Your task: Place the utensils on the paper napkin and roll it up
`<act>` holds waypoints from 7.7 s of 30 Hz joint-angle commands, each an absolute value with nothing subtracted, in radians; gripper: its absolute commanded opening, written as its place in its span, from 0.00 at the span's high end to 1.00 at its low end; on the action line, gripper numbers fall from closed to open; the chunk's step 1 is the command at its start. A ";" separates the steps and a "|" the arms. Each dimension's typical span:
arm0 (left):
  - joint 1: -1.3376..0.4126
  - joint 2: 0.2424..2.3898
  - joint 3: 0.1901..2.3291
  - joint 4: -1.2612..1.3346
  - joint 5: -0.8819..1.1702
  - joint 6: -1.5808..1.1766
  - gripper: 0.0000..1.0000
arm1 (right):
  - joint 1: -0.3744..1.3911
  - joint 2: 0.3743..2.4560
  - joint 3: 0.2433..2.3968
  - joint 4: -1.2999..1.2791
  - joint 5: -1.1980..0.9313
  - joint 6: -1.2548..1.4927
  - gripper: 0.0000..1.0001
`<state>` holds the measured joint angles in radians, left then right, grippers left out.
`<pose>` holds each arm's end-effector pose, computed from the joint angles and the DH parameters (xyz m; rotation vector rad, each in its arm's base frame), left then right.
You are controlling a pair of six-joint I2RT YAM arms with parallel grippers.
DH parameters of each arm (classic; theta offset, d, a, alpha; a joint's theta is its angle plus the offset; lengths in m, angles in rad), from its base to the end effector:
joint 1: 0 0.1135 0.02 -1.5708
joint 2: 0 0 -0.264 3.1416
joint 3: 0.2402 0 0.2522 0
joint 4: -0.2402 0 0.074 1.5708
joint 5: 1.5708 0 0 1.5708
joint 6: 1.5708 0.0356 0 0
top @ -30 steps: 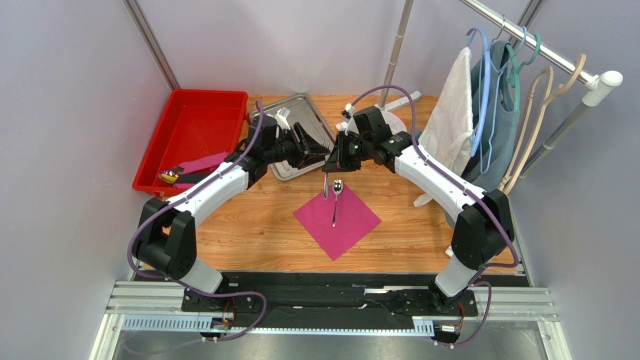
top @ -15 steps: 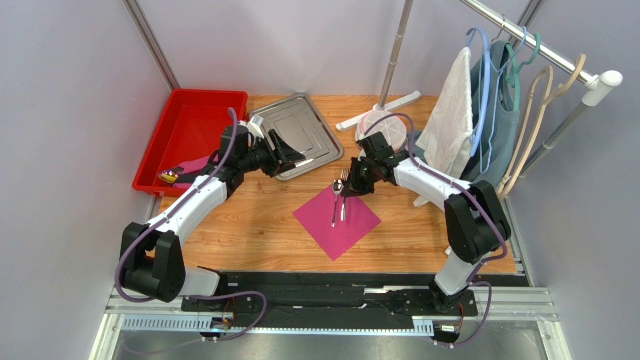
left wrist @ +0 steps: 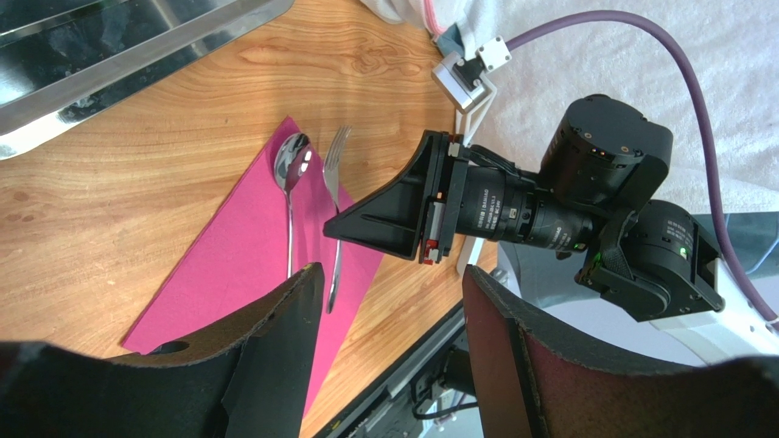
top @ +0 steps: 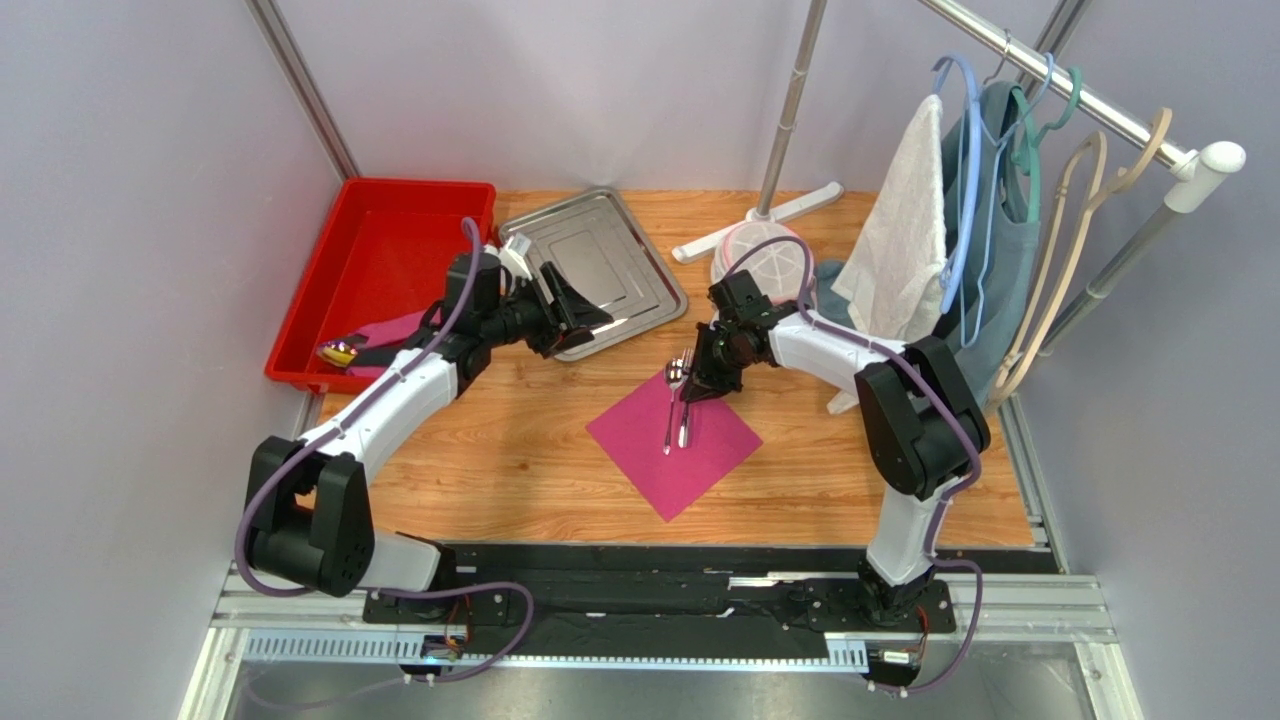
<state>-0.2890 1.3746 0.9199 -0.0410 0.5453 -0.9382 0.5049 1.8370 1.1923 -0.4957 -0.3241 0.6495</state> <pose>0.2888 -0.1051 0.2691 -0.3588 2.2314 -1.2749 0.3151 0.1871 0.1710 0.1049 2.8657 0.7344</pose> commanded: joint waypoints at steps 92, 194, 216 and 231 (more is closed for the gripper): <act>-0.426 2.545 2.341 -1.310 0.954 0.669 0.66 | 0.298 1.741 1.226 -0.551 -0.868 0.222 0.30; -0.474 2.342 2.184 -1.216 0.905 0.678 1.00 | 0.354 1.703 1.080 -0.316 -0.669 0.344 0.57; -0.474 2.370 2.223 -1.224 0.911 0.660 1.00 | 0.600 1.741 1.152 -0.299 -0.225 0.333 0.73; -0.472 2.376 2.224 -1.213 0.910 0.647 1.00 | 0.595 1.795 1.180 -0.322 -0.307 0.368 0.91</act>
